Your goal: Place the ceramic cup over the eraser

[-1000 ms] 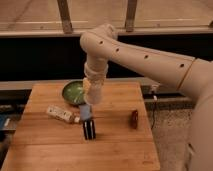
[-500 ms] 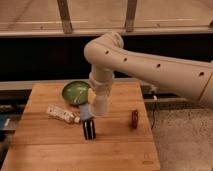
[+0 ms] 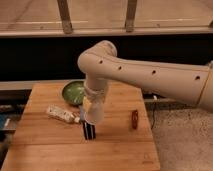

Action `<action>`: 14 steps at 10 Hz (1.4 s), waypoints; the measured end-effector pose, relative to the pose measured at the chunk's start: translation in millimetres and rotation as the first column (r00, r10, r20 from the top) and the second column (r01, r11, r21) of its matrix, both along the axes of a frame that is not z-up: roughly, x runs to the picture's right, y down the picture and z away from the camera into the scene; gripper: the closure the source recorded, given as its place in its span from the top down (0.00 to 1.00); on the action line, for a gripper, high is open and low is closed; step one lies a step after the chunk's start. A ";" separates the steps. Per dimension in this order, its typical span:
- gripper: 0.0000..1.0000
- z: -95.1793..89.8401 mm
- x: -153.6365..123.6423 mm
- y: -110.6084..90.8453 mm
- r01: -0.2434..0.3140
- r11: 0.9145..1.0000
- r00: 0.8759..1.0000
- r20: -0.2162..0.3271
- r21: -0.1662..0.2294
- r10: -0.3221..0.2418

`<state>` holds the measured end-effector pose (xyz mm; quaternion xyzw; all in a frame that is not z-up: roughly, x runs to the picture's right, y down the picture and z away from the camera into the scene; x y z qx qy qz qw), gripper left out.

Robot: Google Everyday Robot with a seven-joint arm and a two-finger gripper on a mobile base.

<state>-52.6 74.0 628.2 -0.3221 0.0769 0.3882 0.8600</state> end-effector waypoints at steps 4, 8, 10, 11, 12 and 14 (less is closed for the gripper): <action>0.10 -6.2 -13.8 9.0 0.022 1.000 0.999 0.028 0.008 -0.022; 0.10 -0.7 -25.4 19.5 0.042 0.999 0.998 0.041 -0.004 -0.042; 0.10 2.9 -27.8 23.0 0.046 0.999 0.998 0.043 -0.010 -0.045; 0.10 4.8 -27.1 24.3 0.045 0.999 0.998 0.041 -0.013 -0.044; 0.10 6.4 -27.0 25.8 0.043 0.999 0.998 0.040 -0.017 -0.043; 0.10 9.9 -25.2 28.3 0.040 0.999 0.999 0.033 -0.024 -0.039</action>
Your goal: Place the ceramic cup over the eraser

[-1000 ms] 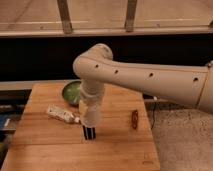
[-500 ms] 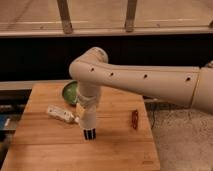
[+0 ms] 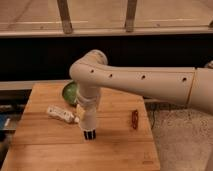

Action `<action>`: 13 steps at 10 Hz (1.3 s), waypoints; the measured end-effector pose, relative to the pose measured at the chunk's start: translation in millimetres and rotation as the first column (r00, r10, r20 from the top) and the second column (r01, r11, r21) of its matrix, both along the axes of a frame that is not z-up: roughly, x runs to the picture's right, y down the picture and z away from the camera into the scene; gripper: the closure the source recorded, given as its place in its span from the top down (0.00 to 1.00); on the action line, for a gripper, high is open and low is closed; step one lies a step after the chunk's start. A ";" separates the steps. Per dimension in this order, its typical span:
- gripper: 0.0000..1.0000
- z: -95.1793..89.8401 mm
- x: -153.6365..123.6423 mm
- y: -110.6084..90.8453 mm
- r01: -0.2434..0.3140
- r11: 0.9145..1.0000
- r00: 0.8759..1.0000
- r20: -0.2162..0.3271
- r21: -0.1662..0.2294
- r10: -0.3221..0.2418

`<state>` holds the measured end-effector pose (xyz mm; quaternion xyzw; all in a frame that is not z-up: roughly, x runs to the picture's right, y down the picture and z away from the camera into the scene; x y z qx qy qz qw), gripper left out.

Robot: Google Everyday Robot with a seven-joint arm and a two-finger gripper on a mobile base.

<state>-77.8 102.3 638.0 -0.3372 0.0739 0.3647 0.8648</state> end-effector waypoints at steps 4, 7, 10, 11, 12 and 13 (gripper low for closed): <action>0.25 1.5 -0.5 1.8 0.005 1.000 1.000 -0.002 -0.002 -0.005; 0.56 1.6 -0.7 1.9 0.005 1.000 1.000 -0.002 -0.003 -0.005; 0.79 2.0 -0.5 2.1 0.005 1.000 1.000 -0.002 -0.003 -0.005; 0.80 2.0 -0.4 2.2 0.005 1.000 1.000 -0.002 -0.004 -0.005; 0.80 2.0 -0.4 2.2 0.005 1.000 1.000 -0.002 -0.004 -0.005; 0.80 2.0 -0.4 2.1 0.004 1.000 1.000 -0.002 -0.003 -0.004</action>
